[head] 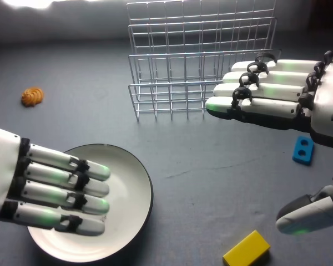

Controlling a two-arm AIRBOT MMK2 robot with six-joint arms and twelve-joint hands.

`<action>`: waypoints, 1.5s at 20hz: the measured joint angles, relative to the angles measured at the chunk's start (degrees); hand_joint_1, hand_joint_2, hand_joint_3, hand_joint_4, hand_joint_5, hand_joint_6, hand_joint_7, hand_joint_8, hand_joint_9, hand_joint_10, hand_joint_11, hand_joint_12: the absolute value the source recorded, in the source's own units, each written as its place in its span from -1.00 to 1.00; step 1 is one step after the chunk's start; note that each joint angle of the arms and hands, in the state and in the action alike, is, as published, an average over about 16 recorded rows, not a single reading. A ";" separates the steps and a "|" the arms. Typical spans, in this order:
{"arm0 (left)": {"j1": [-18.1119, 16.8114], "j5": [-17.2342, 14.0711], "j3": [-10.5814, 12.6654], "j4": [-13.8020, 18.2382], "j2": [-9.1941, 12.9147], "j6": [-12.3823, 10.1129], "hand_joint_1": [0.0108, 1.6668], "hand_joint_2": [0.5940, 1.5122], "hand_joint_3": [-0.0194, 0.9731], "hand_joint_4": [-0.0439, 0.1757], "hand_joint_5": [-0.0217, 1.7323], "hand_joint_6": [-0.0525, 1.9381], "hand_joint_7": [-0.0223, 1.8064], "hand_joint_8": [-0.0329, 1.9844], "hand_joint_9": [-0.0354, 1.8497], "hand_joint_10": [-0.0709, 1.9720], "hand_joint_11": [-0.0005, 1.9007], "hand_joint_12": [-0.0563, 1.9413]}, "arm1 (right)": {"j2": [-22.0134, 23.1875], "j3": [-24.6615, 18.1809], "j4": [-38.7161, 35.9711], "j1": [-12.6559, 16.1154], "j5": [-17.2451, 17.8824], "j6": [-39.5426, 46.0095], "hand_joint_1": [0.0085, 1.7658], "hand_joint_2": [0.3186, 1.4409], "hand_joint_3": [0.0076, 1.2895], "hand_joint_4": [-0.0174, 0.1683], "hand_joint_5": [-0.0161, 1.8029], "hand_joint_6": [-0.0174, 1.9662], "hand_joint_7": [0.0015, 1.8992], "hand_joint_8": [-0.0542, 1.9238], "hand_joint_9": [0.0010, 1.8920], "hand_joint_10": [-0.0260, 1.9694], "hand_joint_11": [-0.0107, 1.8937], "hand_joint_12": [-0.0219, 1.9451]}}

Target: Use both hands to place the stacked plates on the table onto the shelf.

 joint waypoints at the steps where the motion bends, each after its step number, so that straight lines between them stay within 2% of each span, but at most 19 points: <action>1: 0.60 0.36 0.43 -0.15 -0.01 0.16 -0.98 -0.03 -0.92 -0.58 -0.95 -0.96 -0.96 -0.98 -0.94 -0.92 -0.98 -0.96 | 0.00 0.00 -0.01 0.00 0.00 0.00 -0.79 0.06 -0.98 -0.85 -0.96 -0.96 -0.98 -0.93 -0.98 -0.97 -0.97 -0.98; 8: 4.69 2.88 2.93 -0.61 -0.34 0.55 -0.98 -0.02 -0.92 -0.58 -0.95 -0.96 -0.96 -0.98 -0.94 -0.92 -0.98 -0.96 | 0.00 0.00 -0.09 0.00 0.04 -0.02 -0.79 0.05 -0.98 -0.86 -0.96 -0.96 -0.98 -0.93 -0.98 -0.97 -0.97 -0.98; 14: 7.84 5.34 4.06 -0.44 -0.60 0.61 -0.98 -0.01 -0.92 -0.58 -0.95 -0.96 -0.96 -0.98 -0.94 -0.92 -0.98 -0.96 | 0.00 0.00 -0.19 -0.01 0.10 -0.02 -0.79 0.05 -0.98 -0.86 -0.96 -0.96 -0.98 -0.93 -0.98 -0.97 -0.97 -0.98; 20: 9.98 8.19 3.94 -0.34 -0.76 0.62 -0.98 0.00 -0.92 -0.58 -0.95 -0.95 -0.96 -0.98 -0.94 -0.92 -0.98 -0.95 | 0.00 0.00 -0.29 -0.01 0.14 -0.07 -0.79 0.05 -0.98 -0.86 -0.96 -0.96 -0.98 -0.93 -0.98 -0.97 -0.97 -0.98; 30: 12.68 14.70 2.80 -1.07 -0.75 0.52 -0.98 0.00 -0.92 -0.61 -0.96 -0.95 -0.96 -0.98 -0.94 -0.92 -0.98 -0.96 | 0.00 0.00 -0.39 -0.02 0.15 -0.39 -0.78 0.05 -0.97 -0.86 -0.96 -0.96 -0.98 -0.93 -0.98 -0.97 -0.97 -0.98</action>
